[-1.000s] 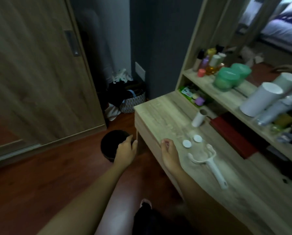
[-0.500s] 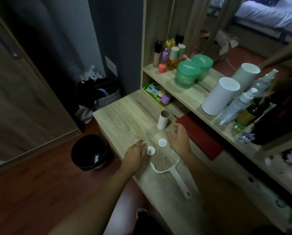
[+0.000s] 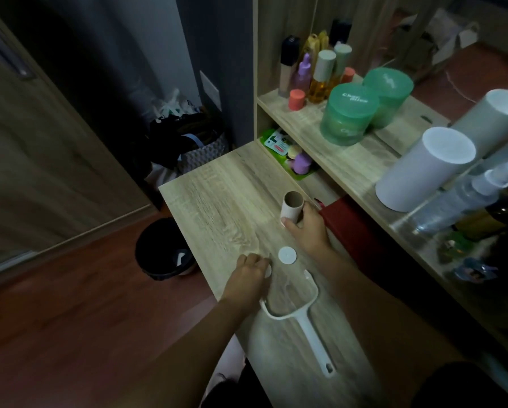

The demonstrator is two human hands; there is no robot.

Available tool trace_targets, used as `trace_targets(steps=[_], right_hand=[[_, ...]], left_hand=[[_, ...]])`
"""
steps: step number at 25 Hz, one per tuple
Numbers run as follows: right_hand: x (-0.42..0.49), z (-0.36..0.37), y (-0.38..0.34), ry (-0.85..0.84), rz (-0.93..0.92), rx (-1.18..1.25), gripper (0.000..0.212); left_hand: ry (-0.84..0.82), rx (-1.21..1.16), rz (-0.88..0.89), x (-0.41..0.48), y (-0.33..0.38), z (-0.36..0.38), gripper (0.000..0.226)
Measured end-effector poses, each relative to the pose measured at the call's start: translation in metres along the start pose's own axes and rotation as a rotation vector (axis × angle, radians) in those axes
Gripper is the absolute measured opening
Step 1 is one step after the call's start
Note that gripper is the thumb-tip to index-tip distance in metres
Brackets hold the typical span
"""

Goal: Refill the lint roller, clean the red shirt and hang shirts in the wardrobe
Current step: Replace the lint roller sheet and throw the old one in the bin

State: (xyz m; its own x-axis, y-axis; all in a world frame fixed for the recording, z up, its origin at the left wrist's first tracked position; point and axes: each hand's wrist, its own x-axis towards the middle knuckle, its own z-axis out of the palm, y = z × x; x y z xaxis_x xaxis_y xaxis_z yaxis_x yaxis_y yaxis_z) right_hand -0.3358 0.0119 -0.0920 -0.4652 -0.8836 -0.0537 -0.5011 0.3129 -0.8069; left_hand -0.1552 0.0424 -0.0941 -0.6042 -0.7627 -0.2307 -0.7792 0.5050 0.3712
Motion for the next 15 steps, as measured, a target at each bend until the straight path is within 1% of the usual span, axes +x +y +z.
trace_targets(steps=[2,3,6,8,10,12,15], right_hand=[[-0.002,-0.003,-0.002,0.003,-0.035,-0.030,0.037],[-0.004,-0.007,-0.006,0.004,-0.071,-0.036,0.037],[-0.018,-0.024,-0.019,-0.003,-0.199,-0.036,0.043],[-0.029,-0.037,-0.025,-0.018,-0.276,-0.067,0.045],[-0.036,-0.047,-0.027,-0.047,-0.336,-0.126,0.045],[-0.040,-0.053,-0.032,-0.064,-0.356,-0.175,0.046],[-0.046,-0.059,-0.041,-0.065,-0.365,-0.193,0.047]], left_hand=[[0.010,-0.055,0.000,-0.001,-0.003,-0.007,0.045],[0.039,-0.129,-0.030,-0.002,-0.006,-0.013,0.045],[0.216,-0.458,-0.200,-0.004,-0.014,-0.040,0.049],[0.314,-0.684,-0.270,-0.005,-0.014,-0.065,0.040],[0.345,-0.838,-0.226,-0.006,-0.005,-0.090,0.035],[0.351,-0.907,-0.135,-0.008,0.008,-0.108,0.035],[0.361,-0.806,-0.046,-0.009,0.023,-0.115,0.038]])
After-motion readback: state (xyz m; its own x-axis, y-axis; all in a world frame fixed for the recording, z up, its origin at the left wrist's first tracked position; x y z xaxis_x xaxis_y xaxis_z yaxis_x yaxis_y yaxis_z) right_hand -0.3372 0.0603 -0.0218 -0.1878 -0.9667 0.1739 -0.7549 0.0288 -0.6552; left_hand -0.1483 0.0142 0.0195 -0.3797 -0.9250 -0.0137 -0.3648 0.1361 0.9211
